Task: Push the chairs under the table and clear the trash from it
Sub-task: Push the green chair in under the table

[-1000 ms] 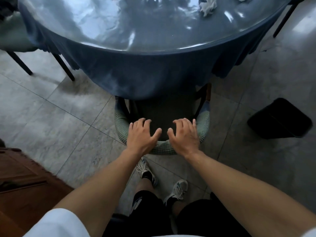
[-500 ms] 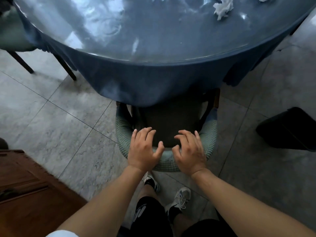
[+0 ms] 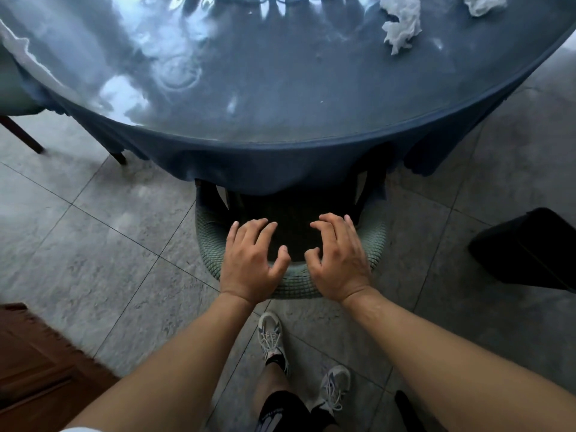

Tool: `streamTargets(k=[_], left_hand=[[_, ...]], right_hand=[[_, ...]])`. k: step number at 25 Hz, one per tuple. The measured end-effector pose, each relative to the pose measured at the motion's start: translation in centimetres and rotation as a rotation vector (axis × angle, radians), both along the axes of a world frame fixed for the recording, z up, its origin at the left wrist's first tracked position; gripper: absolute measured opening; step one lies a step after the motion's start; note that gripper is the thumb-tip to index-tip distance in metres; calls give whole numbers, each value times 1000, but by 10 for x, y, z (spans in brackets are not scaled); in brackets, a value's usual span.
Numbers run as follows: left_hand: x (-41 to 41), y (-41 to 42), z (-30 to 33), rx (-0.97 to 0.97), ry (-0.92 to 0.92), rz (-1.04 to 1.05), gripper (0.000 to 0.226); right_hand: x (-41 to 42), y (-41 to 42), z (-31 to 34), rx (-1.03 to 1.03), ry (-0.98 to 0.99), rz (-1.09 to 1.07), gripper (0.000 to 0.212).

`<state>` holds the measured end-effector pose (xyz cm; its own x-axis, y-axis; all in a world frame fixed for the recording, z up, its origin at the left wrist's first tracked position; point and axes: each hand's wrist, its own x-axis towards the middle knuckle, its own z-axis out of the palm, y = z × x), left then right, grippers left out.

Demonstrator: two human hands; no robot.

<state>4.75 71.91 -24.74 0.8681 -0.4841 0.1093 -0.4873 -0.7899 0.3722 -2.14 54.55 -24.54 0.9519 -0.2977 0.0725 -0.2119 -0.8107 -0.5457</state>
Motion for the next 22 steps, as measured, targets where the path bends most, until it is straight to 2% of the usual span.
streamTargets(k=[7,15,22], left_hand=[[57,-14,-5,-53,-74,44,54],[117,-44,-6,-41,-194,61,64],[161,-58,-7,-36,-198,83,65]], right_hand=[[56,-14,-1,-54,-58,19,44],[122,-43,-3,-141,-188,52,47],[166,-56,-5,-155,-186,38,48]])
